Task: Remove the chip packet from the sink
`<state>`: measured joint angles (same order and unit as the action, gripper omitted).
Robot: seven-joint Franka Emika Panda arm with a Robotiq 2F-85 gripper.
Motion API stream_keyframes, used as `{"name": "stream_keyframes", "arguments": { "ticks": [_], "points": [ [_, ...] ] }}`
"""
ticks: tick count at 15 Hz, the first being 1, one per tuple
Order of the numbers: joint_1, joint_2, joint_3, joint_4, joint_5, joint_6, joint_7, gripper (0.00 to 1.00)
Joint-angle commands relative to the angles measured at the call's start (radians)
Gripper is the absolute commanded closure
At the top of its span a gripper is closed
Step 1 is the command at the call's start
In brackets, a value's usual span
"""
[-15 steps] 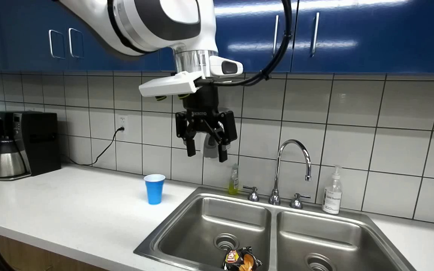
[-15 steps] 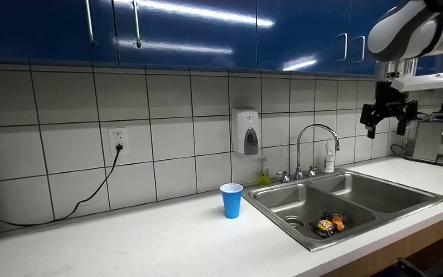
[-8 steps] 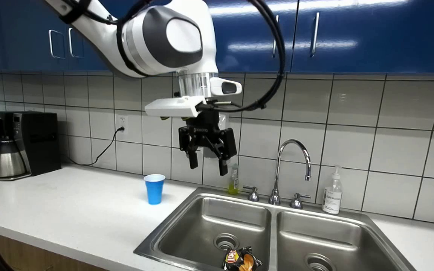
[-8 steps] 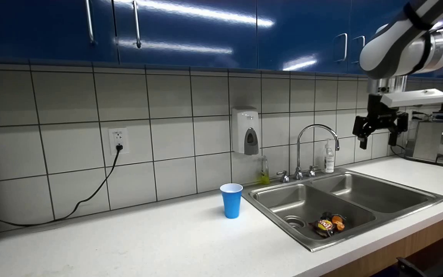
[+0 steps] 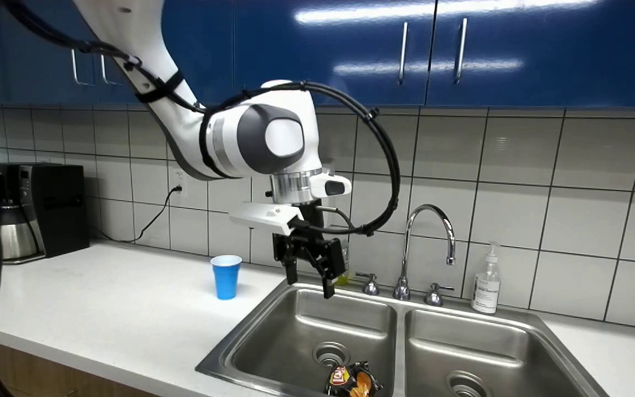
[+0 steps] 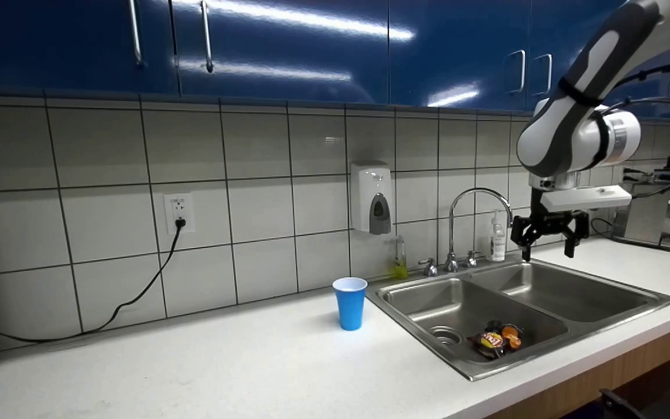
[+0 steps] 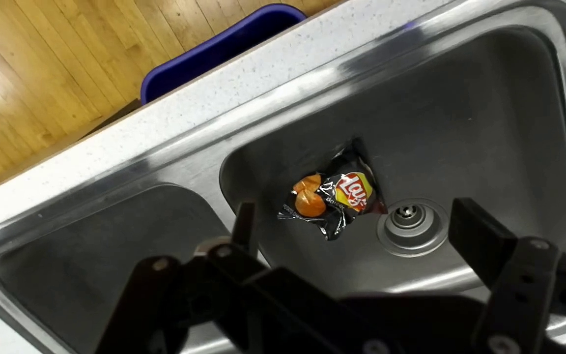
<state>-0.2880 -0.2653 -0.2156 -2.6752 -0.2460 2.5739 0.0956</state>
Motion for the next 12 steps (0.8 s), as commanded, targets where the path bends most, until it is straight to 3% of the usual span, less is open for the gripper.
{"name": "stream_keyframes", "arguments": {
  "ticks": [1, 8, 12],
  "points": [
    [-0.012, 0.202, 0.024, 0.088, -0.005, 0.092, 0.098, 0.00],
    [0.047, 0.538, -0.037, 0.292, 0.006, 0.200, 0.195, 0.00],
    [0.101, 0.670, -0.079, 0.402, 0.044, 0.212, 0.220, 0.00]
  ]
}}
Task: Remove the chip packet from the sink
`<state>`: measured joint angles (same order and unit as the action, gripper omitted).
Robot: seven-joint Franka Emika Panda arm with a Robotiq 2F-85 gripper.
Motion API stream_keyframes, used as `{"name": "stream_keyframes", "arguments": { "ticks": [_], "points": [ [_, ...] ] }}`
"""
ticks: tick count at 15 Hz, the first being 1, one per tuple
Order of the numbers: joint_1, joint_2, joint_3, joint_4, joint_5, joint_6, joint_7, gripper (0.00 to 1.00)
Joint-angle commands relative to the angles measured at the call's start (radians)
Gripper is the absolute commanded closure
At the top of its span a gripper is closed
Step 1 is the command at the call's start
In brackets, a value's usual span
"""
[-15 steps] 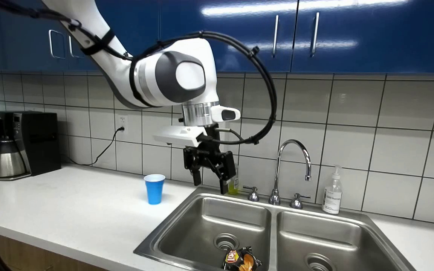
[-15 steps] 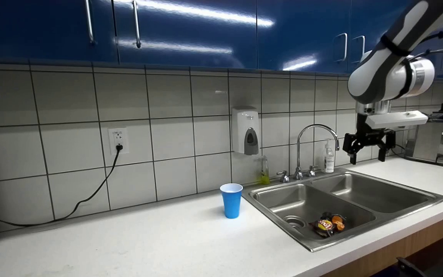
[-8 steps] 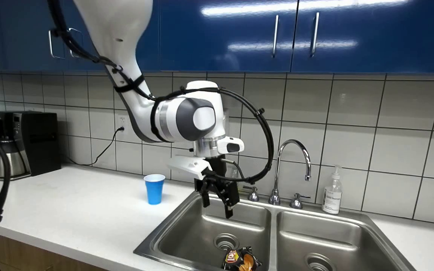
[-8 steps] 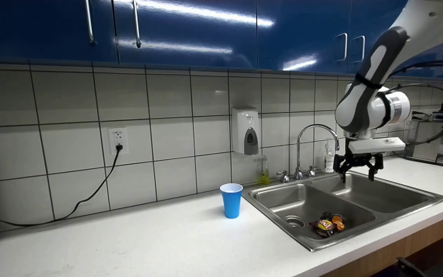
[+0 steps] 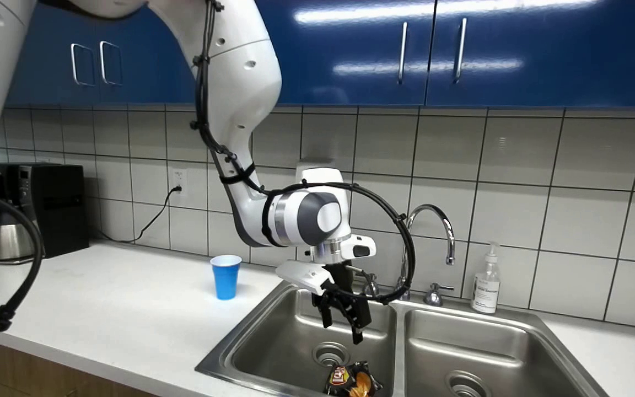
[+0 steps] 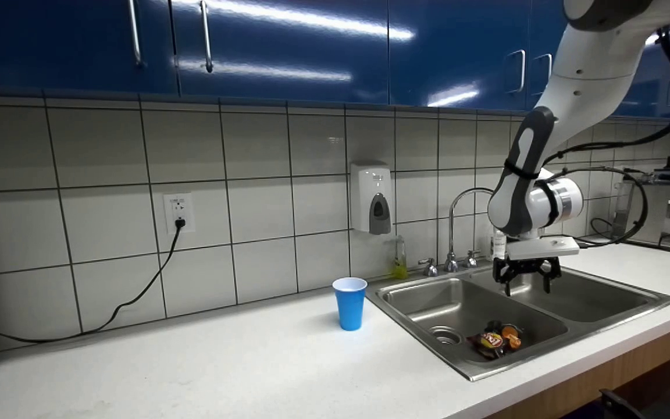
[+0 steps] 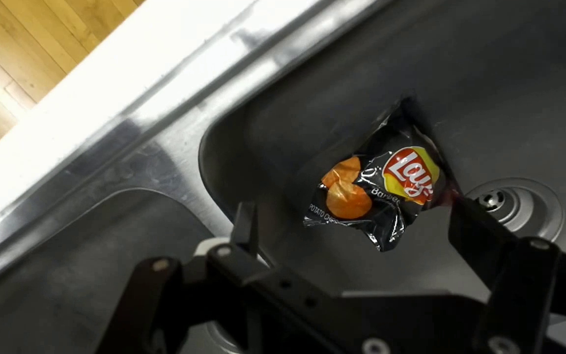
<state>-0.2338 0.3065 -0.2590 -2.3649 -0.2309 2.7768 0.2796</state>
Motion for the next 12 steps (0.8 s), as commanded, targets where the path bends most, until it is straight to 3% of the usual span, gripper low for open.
{"name": "stream_keyframes", "arguments": {
  "ticks": [1, 6, 12],
  "points": [
    [0.060, 0.126, -0.044, 0.114, 0.039, 0.012, 0.042, 0.00],
    [0.111, 0.243, -0.065, 0.191, 0.091, 0.028, 0.049, 0.00],
    [0.116, 0.248, -0.060, 0.187, 0.117, 0.017, 0.014, 0.00]
  ]
}}
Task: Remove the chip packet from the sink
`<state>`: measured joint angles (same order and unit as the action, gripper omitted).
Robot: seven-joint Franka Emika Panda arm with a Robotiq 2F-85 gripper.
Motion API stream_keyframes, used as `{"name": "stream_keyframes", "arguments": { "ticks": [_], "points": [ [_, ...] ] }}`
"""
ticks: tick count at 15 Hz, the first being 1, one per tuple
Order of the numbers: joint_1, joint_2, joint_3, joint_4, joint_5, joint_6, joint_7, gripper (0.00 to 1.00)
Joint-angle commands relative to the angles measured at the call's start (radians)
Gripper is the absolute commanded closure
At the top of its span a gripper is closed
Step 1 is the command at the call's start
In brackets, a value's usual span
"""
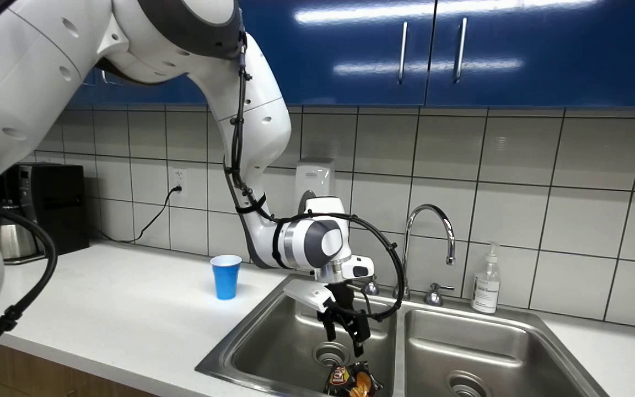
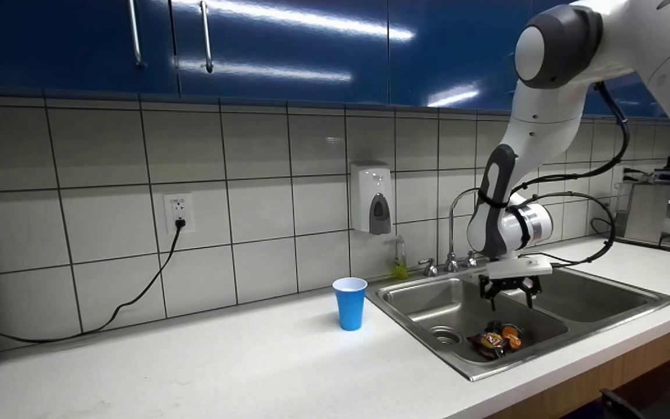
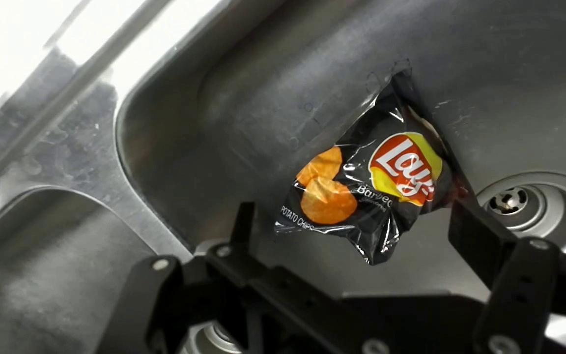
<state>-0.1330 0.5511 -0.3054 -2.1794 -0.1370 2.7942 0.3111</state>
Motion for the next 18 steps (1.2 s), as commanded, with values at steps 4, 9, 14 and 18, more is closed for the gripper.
{"name": "stream_keyframes", "arguments": {
  "ticks": [4, 9, 14, 18],
  "points": [
    [0.015, 0.004, -0.017, 0.004, 0.023, -0.001, -0.017, 0.00],
    [0.025, 0.022, -0.024, 0.010, 0.023, 0.011, -0.005, 0.00],
    [0.025, 0.080, -0.023, 0.051, 0.048, 0.011, 0.002, 0.00],
    [0.043, 0.148, -0.026, 0.109, 0.066, 0.012, 0.016, 0.00]
  ]
}}
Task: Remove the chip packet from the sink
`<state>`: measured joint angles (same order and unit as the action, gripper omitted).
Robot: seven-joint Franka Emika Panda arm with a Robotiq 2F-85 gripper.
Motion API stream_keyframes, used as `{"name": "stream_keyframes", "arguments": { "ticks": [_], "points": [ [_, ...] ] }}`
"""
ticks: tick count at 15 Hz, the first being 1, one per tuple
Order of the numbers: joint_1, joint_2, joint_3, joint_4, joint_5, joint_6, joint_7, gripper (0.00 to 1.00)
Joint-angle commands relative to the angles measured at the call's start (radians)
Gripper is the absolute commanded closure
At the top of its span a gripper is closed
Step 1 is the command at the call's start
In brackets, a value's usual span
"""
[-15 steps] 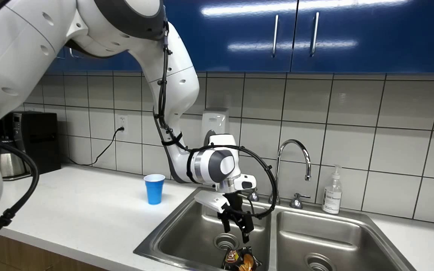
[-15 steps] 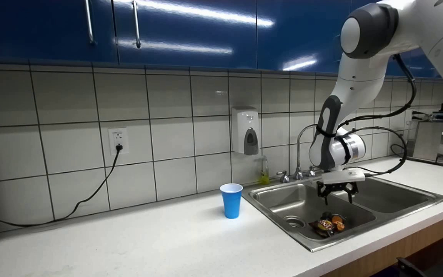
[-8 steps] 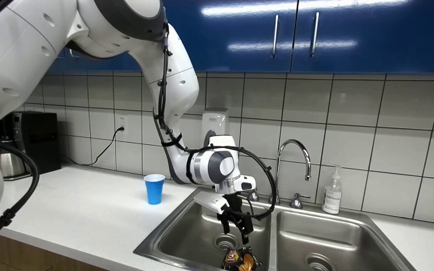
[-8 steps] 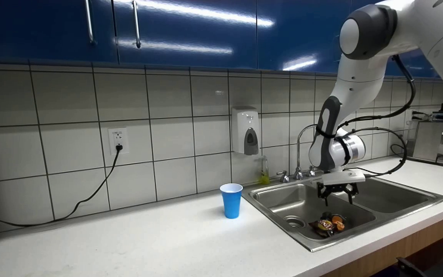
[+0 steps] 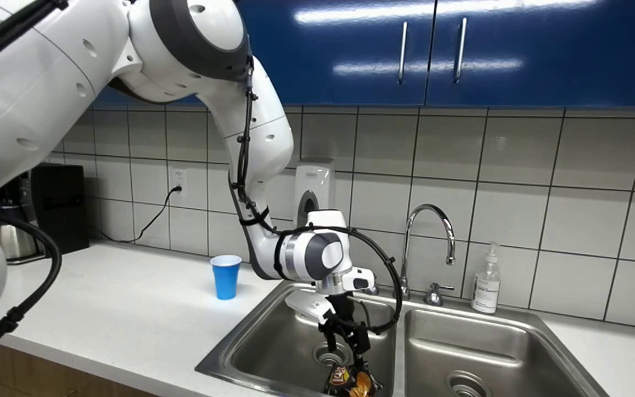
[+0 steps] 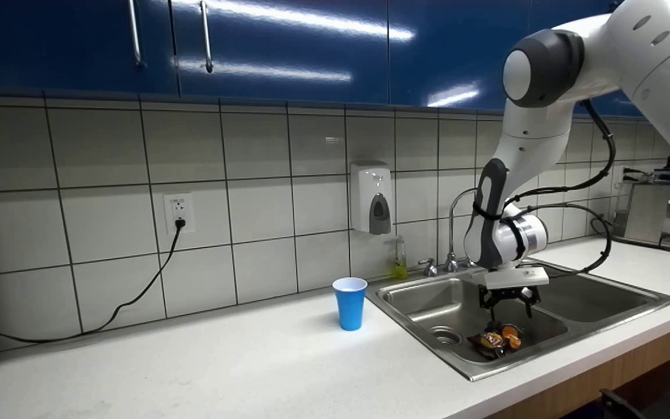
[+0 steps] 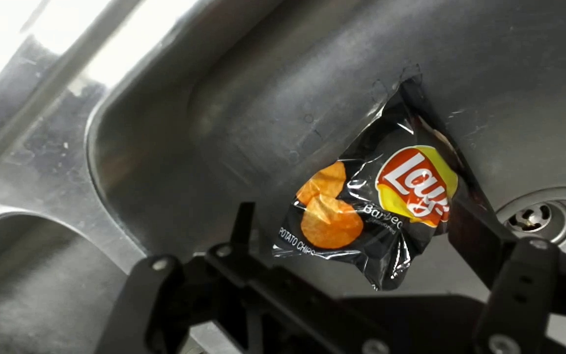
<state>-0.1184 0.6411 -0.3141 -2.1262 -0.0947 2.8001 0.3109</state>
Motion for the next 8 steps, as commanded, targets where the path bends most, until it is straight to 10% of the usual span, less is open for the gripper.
{"name": "stream_keyframes", "arguments": {
  "ticks": [1, 8],
  "points": [
    [0.032, 0.073, -0.017, 0.070, 0.027, 0.006, 0.016, 0.00],
    [0.055, 0.198, -0.010, 0.197, 0.078, -0.019, 0.027, 0.00]
  ]
}}
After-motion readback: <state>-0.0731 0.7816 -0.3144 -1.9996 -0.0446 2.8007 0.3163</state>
